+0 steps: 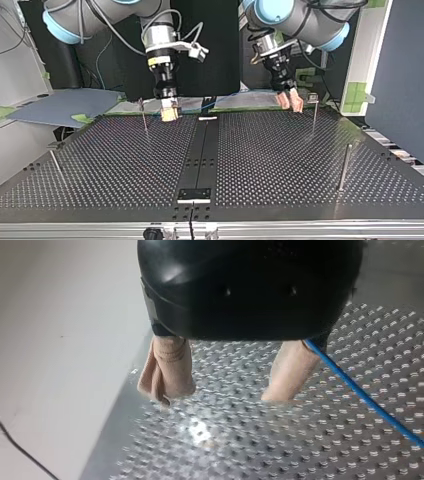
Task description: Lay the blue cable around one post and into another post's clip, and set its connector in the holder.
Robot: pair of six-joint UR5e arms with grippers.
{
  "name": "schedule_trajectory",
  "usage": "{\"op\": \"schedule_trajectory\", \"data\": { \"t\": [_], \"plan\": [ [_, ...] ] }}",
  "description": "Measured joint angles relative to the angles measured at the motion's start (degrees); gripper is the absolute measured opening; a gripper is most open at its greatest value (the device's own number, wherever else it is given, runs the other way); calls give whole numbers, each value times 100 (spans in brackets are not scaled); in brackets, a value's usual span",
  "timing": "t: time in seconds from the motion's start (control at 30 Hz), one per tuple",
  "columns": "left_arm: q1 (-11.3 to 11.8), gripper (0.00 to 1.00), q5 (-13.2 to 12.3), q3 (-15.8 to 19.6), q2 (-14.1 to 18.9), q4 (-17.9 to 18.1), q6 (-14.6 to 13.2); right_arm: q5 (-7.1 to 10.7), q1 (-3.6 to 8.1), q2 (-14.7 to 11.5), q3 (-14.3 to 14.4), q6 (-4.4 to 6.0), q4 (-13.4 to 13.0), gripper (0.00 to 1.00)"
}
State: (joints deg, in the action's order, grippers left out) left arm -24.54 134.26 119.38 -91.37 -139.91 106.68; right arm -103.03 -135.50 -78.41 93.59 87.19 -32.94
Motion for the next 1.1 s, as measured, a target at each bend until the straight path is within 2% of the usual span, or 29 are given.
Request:
{"op": "schedule_trajectory", "data": {
  "t": [0.17,0.47,0.7,0.9,1.1],
  "plan": [
    [123,100,22,-236,234,-237,-89,61,1,-40,-81,-38,239,0],
    [291,100,42,-675,675,-674,-119,155,4,-40,-218,-29,634,0],
    [400,100,40,-1020,1019,-1019,-276,234,13,23,-364,12,600,0],
    [546,100,-38,-1286,1285,-1287,-392,348,-17,269,-635,-3,738,0],
    [801,100,-291,-1564,1564,-1563,-243,488,-40,461,-941,16,715,0]
  ]
}}
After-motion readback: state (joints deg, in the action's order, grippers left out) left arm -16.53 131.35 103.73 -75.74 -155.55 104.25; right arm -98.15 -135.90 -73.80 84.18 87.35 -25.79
